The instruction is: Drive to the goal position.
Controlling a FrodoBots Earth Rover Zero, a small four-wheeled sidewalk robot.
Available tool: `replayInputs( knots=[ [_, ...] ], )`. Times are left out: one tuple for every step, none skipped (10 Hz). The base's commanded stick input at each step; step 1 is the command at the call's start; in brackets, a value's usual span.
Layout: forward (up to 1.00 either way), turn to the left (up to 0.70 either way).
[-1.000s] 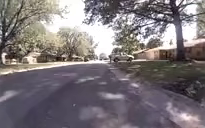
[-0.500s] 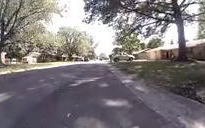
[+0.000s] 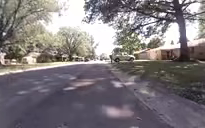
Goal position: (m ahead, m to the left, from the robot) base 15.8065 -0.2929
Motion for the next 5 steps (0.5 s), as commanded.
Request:
replayInputs(
  knots=[
    [0.50, 0.00],
    [0.50, 0.00],
    [0.50, 0.00],
    [0.50, 0.00],
    [0.50, 0.00]
  ],
)
